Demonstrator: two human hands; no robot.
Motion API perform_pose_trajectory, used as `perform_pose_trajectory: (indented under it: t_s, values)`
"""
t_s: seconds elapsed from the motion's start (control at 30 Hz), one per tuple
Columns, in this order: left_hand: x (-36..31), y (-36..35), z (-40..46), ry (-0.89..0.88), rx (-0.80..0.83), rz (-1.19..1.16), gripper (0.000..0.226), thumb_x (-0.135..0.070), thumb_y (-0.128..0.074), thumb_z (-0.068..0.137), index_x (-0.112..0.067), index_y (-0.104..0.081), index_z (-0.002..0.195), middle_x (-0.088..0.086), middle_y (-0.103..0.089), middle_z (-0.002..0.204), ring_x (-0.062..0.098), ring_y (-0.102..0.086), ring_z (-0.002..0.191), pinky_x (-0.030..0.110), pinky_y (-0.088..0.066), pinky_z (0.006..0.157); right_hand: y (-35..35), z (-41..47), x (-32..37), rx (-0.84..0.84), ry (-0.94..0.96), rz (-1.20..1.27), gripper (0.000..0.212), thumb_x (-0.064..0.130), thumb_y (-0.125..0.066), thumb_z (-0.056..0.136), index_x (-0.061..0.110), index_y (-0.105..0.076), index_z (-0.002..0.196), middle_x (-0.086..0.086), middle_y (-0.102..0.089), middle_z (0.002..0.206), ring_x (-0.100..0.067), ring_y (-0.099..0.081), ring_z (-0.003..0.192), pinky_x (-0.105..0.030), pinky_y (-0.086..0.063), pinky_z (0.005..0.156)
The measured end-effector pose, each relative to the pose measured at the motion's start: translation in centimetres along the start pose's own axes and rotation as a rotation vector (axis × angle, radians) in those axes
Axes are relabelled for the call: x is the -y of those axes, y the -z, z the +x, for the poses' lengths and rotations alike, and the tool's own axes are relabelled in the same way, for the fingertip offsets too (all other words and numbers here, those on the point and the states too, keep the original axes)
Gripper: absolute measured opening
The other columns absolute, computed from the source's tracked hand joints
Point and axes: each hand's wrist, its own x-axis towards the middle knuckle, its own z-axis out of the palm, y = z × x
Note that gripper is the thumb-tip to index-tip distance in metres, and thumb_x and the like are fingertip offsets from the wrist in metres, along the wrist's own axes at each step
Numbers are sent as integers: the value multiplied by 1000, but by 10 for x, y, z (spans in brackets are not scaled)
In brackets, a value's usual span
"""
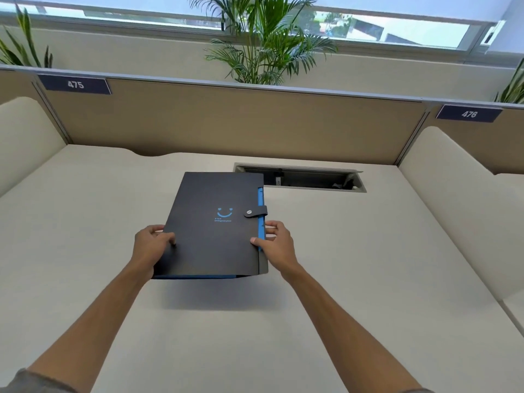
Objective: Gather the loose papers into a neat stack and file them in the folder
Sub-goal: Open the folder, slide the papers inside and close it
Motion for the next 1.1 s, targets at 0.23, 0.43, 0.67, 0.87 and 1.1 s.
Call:
perform_pose_trajectory:
  t_s: [0.23,0.43,0.67,0.87,1.1]
  values:
    - [-13,16,49,-8,-33,-16,38,1,-64,69,-12,-63,105,0,-67,85,26,-57,88,32,-45,70,-37,41,20,24,8,-85,53,15,-78,81,14,-54,128,0,-59,113,-20,-63,96,-30,-57,84]
    - [3,22,86,24,-24,-2,51,8,-62,75,-7,-59,124,11,-68,113,28,-59,102,37,-47,87,-74,55,7,109,-31,-180,73,16,-77,80,12,-44,145,-6,-51,143,-20,-57,113,-36,-52,98]
    - [23,17,97,-213,-34,467,48,-5,-60,87,-10,-54,135,15,-60,132,36,-54,119,47,-43,101,-101,60,-5,228,53,-563,72,35,-70,84,17,-39,147,-6,-40,151,-27,-42,134,-39,-38,104]
    - [41,3,100,-419,-12,1007,53,-37,-47,97,-11,-42,143,20,-32,151,32,-22,142,55,-26,107,-120,69,-15,285,197,-1038,66,49,-38,99,17,-20,155,-5,-2,167,-23,-1,153,-51,-13,119]
    - [36,-10,135,-444,19,1128,57,-41,-26,102,-12,-25,151,14,-16,161,26,-8,148,53,-9,116,-133,98,-14,319,181,-1076,65,47,-22,104,15,-2,157,-2,5,167,-19,3,153,-51,-2,122]
